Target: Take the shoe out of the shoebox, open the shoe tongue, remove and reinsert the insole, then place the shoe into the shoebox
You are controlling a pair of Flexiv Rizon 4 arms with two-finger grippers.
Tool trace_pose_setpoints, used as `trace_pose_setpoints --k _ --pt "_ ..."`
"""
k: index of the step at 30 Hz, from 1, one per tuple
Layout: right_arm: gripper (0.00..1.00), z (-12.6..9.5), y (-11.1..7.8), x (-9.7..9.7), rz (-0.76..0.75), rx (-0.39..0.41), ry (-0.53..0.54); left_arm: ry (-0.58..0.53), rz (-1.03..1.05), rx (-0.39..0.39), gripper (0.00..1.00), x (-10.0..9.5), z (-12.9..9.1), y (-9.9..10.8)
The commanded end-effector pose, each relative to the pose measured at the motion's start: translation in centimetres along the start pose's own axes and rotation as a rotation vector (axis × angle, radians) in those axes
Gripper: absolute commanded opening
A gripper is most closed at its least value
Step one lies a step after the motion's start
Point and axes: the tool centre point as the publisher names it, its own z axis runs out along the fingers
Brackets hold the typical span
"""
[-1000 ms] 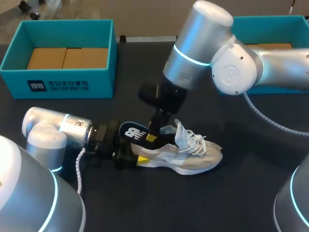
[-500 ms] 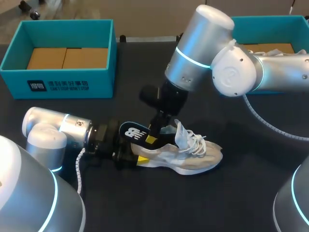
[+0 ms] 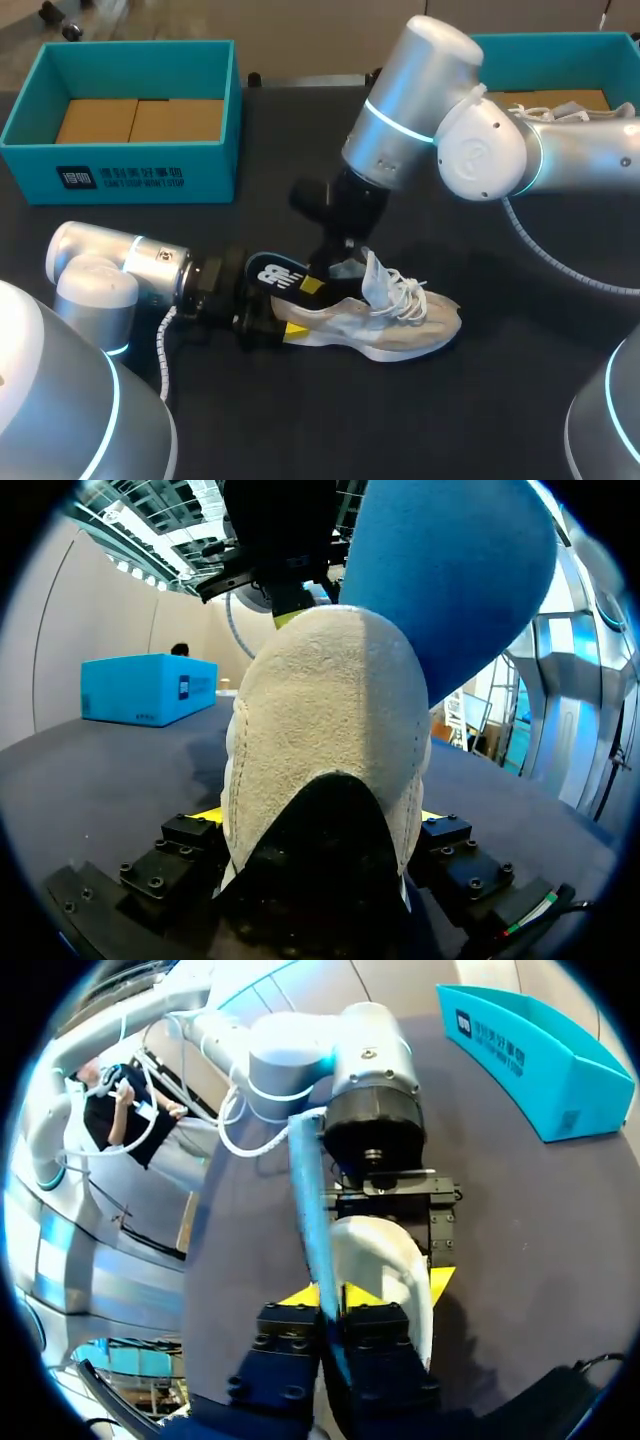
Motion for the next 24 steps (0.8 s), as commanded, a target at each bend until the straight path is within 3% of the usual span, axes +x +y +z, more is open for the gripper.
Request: trace_pose_setpoints --k 1,8,24 --pt "0.00 -0.3 0.2 0.4 -0.030 -0.031 0.006 -0.001 0.000 0.000 0.00 -0.2 0.1 0.2" --pt "0.00 -1.6 1.6 1.4 -0.092 -0.105 0.057 -0.001 0.000 0.000 0.00 -0.2 0.1 0.2" --pt "0.00 -1.9 1.8 2.0 -0.058 -0.098 0.048 -0.001 0.000 0.000 0.00 -0.2 0.1 0.2"
